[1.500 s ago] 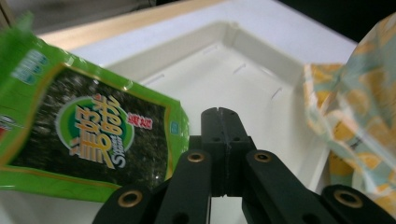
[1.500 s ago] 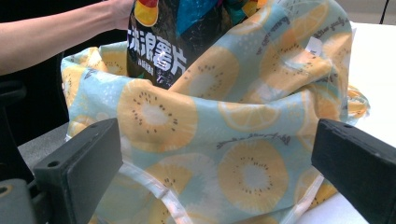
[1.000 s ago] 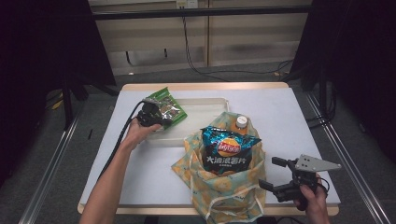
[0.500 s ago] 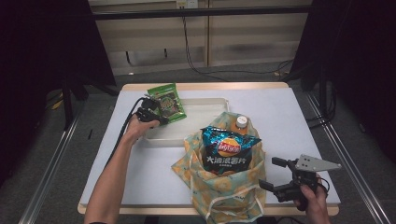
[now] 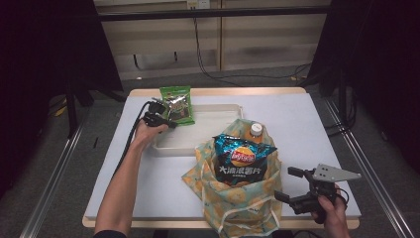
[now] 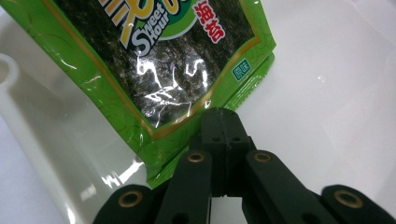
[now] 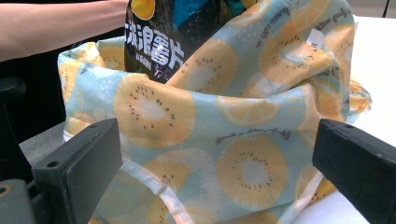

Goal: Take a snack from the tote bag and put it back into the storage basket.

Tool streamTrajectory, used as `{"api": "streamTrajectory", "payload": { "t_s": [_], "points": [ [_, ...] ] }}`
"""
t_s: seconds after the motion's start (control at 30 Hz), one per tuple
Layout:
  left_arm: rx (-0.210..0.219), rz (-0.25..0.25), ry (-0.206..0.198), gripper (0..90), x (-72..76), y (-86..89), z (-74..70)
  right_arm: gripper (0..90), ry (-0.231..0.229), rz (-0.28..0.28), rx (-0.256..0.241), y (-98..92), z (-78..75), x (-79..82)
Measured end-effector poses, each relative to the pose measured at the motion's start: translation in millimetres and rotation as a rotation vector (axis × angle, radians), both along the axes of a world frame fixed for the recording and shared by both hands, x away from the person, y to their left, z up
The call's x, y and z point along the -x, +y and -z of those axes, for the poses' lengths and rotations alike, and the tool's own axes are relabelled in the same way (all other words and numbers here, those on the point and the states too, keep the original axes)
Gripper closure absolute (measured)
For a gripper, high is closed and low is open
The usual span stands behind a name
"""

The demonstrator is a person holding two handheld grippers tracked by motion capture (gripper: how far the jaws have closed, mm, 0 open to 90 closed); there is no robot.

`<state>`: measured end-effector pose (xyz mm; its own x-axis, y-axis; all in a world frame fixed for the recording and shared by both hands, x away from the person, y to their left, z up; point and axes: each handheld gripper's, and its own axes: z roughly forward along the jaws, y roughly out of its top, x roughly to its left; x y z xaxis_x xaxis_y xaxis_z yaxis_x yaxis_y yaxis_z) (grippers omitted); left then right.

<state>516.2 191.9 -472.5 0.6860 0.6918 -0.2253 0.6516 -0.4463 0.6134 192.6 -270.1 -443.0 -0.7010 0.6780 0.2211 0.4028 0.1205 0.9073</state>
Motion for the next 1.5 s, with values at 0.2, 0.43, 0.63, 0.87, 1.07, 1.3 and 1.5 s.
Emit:
{"api": "streamTrajectory", "payload": {
  "t_s": [0.2,0.43,0.63,0.87,1.07,1.3,1.5],
  "points": [
    [0.027,0.021,0.011,90.0,-4.9,2.8,2.1,1.0,0.002,0.000,-0.001,-0.5,0.4,-0.6],
    [0.036,0.006,-0.011,86.7,-6.9,6.0,-1.2,1.0,0.006,-0.003,-0.003,-0.9,0.5,-0.3],
    [0.056,0.000,-0.011,82.3,-3.5,5.4,-1.8,1.0,0.004,-0.002,-0.006,-1.2,0.3,-0.2],
    [0.122,0.013,-0.045,73.8,7.0,14.8,-11.2,1.0,0.005,-0.007,-0.006,0.2,0.7,-4.1],
    [0.182,0.043,-0.131,58.8,28.1,15.4,-32.2,1.1,0.003,0.006,-0.009,-2.2,0.4,-3.6],
    [0.217,0.109,-0.187,42.6,54.4,7.1,-53.4,1.1,-0.001,0.015,-0.015,-3.9,-0.5,0.3],
    [0.257,0.128,-0.205,34.6,73.0,3.6,-56.0,1.1,0.002,0.015,-0.014,-5.6,-0.5,1.8]
  ]
}}
